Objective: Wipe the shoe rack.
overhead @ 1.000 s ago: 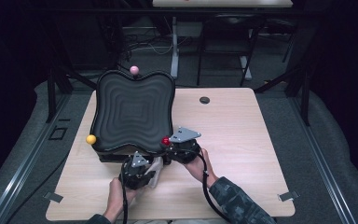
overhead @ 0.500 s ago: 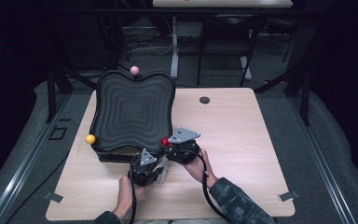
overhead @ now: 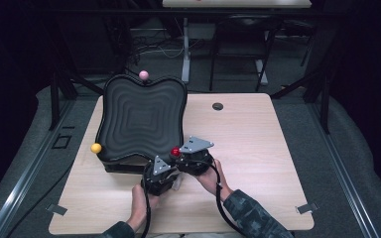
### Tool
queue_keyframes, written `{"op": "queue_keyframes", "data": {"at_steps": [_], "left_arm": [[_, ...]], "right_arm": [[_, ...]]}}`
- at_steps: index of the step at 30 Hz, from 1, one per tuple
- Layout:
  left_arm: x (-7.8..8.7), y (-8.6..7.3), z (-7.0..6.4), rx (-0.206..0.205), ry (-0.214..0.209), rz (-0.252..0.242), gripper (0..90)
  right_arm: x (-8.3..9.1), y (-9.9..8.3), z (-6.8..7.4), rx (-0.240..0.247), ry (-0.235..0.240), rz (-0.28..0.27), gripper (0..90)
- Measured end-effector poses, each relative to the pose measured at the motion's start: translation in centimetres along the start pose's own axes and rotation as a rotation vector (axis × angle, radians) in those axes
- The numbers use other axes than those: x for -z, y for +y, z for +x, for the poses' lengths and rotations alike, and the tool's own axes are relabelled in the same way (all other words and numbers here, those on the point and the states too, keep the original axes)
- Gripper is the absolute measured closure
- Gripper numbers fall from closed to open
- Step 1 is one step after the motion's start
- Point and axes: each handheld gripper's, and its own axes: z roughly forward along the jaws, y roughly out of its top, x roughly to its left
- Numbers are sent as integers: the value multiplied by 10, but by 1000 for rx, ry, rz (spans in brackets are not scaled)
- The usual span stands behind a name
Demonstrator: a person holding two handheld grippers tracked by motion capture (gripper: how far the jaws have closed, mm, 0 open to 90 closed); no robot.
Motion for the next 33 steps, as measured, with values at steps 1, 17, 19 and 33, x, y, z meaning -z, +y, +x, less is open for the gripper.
{"op": "queue_keyframes", "data": {"at_steps": [1,17,19,33], "left_arm": [[-1,0,0,-4,0,3,794],[-10,-6,4,30,-18,68,794],[-8,-5,2,20,-10,47,794],[-9,-7,1,33,9,56,795]], "right_arm": [[0,0,0,0,-2,1,601],[1,0,0,0,5,0,601],[1,0,0,1,5,1,601],[1,0,0,0,4,0,601]]}}
